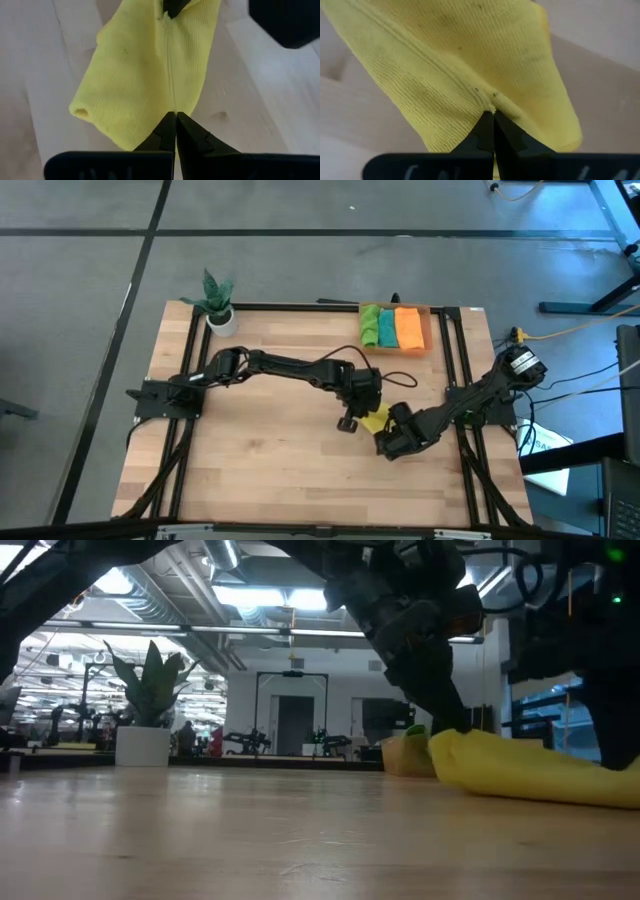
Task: Roll microfiber towels into tight, uniform cylinder then place into a basket
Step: Fold the yellow towel
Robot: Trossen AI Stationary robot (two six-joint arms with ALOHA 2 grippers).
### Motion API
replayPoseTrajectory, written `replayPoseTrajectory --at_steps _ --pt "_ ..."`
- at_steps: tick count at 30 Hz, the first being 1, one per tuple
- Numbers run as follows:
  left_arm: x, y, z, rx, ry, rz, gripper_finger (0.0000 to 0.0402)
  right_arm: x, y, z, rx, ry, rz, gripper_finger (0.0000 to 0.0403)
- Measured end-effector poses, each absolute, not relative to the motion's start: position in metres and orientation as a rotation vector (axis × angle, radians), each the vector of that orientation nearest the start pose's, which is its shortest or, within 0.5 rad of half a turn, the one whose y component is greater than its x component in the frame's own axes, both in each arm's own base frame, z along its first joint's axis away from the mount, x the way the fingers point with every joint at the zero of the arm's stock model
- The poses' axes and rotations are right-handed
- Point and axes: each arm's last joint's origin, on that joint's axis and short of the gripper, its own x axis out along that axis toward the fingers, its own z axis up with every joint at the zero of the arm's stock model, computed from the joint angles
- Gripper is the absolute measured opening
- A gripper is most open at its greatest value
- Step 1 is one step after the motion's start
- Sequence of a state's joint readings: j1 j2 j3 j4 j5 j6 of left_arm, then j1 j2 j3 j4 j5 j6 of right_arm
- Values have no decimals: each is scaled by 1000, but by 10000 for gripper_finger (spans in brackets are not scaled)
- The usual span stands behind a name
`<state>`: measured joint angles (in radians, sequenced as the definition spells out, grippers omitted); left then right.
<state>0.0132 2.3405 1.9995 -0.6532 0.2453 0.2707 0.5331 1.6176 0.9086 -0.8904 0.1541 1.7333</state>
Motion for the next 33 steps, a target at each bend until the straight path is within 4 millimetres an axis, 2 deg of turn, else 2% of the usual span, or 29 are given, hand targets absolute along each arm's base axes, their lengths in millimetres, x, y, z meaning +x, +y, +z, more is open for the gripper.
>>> replayPoseTrajectory --at_steps 10,18,21,26,33 --pt "509 3 188 154 951 -226 6 216 124 150 865 1285 -1001 0" --pt "509 7 188 86 955 -185 64 217 125 150 869 1281 -993 2" --pt "506 12 192 40 974 -154 79 217 125 150 874 1282 -989 13" --pt "495 27 220 -23 959 -100 84 217 125 150 879 1285 -988 61" --pt "469 48 274 -61 911 -46 84 216 123 153 933 1372 -989 135"
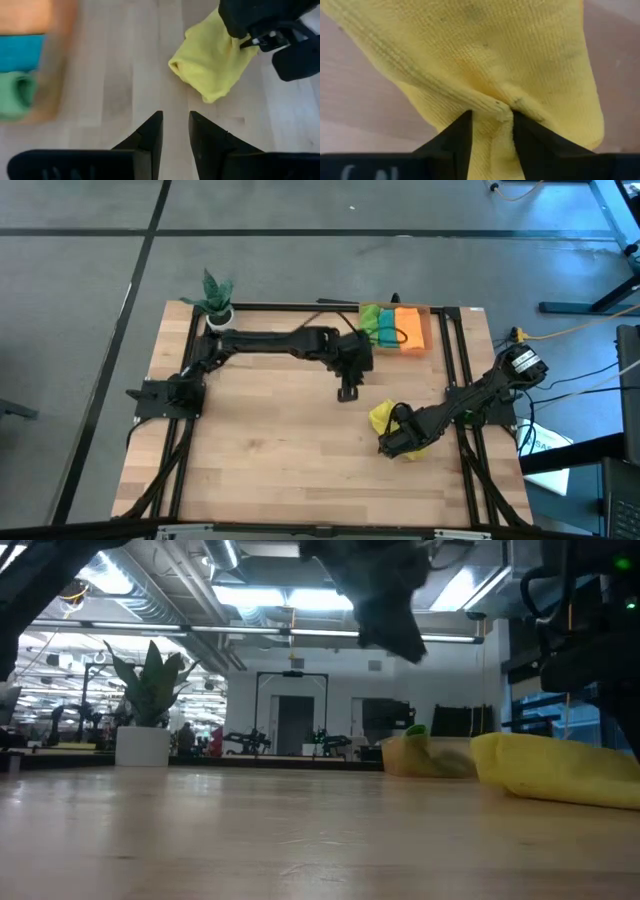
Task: Roll microfiber towels into tight, uniform cylinder then place into a basket
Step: Fold the yellow towel
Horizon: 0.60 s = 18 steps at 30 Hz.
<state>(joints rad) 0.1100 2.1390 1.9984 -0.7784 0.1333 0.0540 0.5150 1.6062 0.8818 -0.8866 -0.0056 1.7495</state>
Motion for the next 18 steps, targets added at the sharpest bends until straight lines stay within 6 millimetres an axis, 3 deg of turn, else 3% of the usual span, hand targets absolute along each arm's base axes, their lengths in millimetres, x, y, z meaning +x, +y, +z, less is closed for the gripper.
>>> replayPoseTrajectory --at_steps 11,18 --pt "433 54 328 -92 880 -11 84 206 105 196 1006 1182 -915 158" --pt "410 40 349 -110 920 -21 84 194 97 207 925 1158 -947 155"
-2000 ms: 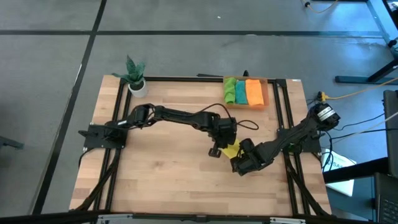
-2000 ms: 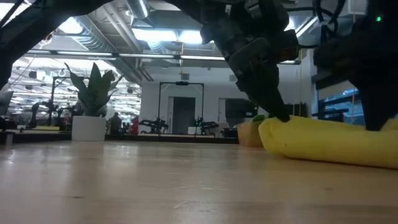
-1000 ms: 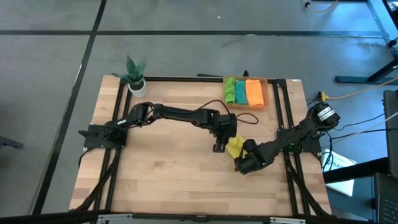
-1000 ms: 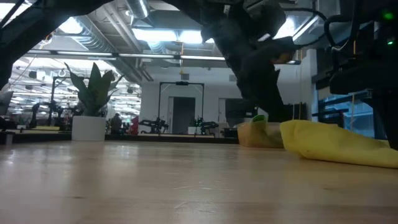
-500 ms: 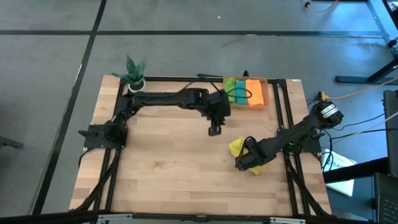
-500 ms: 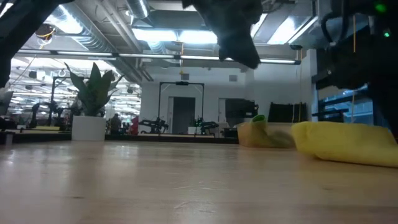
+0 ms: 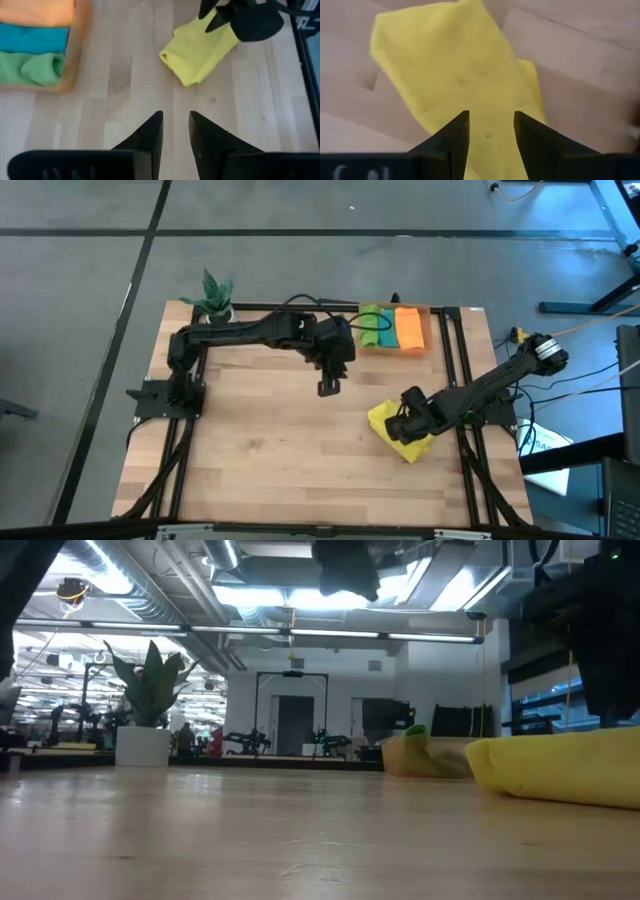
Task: Roll microfiber towels into tight, uniform cylinder then place into a basket
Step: Fold the yellow towel
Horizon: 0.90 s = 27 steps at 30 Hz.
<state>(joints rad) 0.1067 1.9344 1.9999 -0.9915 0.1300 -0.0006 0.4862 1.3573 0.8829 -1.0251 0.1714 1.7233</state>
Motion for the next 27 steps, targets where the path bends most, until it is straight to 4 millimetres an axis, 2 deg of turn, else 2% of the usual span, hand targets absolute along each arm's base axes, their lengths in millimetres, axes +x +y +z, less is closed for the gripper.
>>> replayPoseTrajectory --at_steps 3,8,14,18,27 --pt "399 33 355 -105 964 -20 84 198 99 208 871 1165 -833 155" --pt "393 24 358 -117 995 0 84 207 104 211 794 1150 -648 155" --pt "389 16 360 -127 1017 25 84 200 100 207 747 1194 -698 155" --pt "389 9 360 -134 1018 17 84 198 97 194 725 1157 -721 155" --pt "389 -1 360 -147 1021 10 84 193 88 153 813 1116 -678 155"
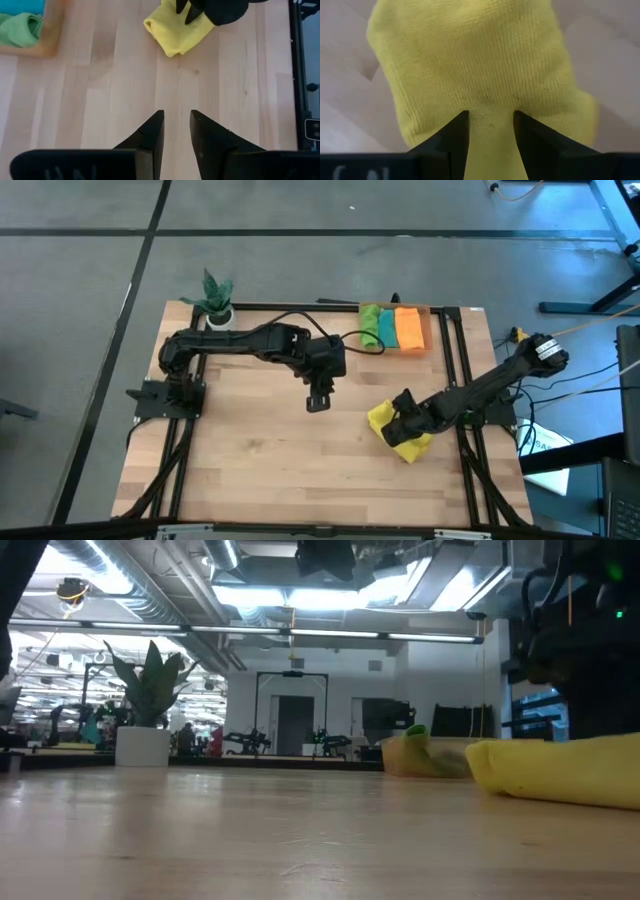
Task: Roll microfiber towels into tight, uniform cylinder then place into a basket
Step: Fold the yellow towel
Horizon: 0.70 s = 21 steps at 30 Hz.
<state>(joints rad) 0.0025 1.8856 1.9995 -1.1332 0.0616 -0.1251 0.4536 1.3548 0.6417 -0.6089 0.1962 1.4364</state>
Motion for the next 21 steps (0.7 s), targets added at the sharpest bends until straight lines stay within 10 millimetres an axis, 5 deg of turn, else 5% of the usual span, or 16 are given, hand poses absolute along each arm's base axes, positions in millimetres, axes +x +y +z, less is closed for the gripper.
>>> replayPoseTrajectory --at_steps 8,15,21 --pt "389 -1 359 -150 1024 13 84 187 83 126 907 1073 -588 155" --pt "389 -1 359 -150 1024 14 84 185 81 123 911 1083 -591 148" --pt "389 0 359 -151 1024 14 84 184 77 122 894 1099 -607 62"
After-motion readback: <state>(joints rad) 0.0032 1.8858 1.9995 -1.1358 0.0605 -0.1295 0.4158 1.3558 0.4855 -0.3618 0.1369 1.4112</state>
